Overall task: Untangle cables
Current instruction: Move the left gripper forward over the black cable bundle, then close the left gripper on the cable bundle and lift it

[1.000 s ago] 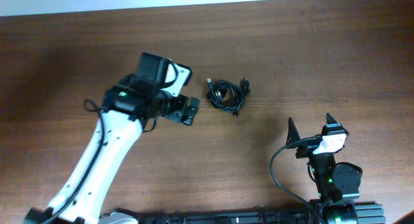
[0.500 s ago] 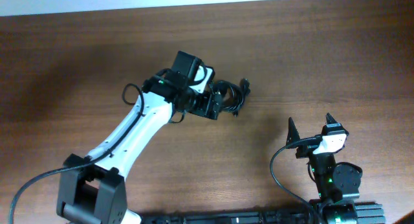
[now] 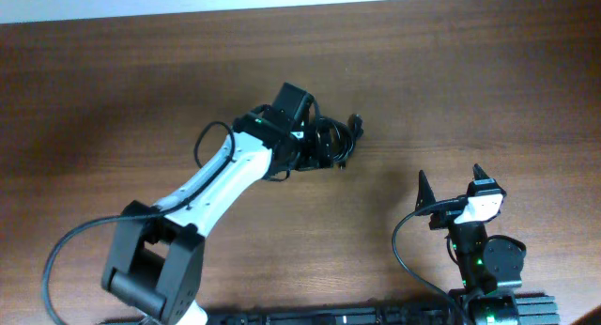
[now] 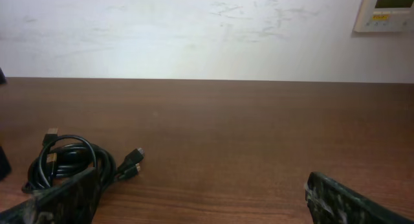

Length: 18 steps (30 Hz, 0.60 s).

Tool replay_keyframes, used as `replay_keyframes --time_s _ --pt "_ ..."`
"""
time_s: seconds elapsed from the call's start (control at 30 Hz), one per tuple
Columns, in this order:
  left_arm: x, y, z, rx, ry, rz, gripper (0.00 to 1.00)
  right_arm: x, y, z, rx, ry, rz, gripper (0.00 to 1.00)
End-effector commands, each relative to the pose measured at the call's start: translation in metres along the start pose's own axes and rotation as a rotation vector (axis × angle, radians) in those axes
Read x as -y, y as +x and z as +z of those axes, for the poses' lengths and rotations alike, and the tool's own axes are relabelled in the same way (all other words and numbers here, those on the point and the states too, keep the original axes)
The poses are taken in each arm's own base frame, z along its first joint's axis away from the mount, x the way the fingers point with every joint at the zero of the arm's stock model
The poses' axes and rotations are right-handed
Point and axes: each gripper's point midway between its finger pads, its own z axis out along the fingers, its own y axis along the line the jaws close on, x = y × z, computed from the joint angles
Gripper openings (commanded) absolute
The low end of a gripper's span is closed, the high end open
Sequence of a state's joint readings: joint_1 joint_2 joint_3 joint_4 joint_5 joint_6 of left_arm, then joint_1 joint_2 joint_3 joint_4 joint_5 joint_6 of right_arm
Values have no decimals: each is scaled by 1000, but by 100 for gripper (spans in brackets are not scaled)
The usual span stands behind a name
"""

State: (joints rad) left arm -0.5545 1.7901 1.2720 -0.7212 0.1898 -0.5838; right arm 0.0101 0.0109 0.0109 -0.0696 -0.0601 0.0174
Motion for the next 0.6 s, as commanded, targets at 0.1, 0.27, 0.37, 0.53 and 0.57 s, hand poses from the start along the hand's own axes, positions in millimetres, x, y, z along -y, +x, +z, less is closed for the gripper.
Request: replay_keyframes --time_s 0.1,0.27,0.37,0.53,0.57 --pt "-12 4 35 -19 -109 -141 99 0 3 0 -8 3 -5 99" --pt "-16 -13 40 66 -135 -211 99 0 3 0 -7 3 -5 99" --pt "-2 -35 40 148 -70 -200 99 0 3 0 -8 3 -5 99" --pt "-2 -38 58 153 -63 -240 99 0 3 0 -8 3 -5 99" --pt "-5 -36 64 141 -72 -257 99 0 3 0 -7 3 -5 99"
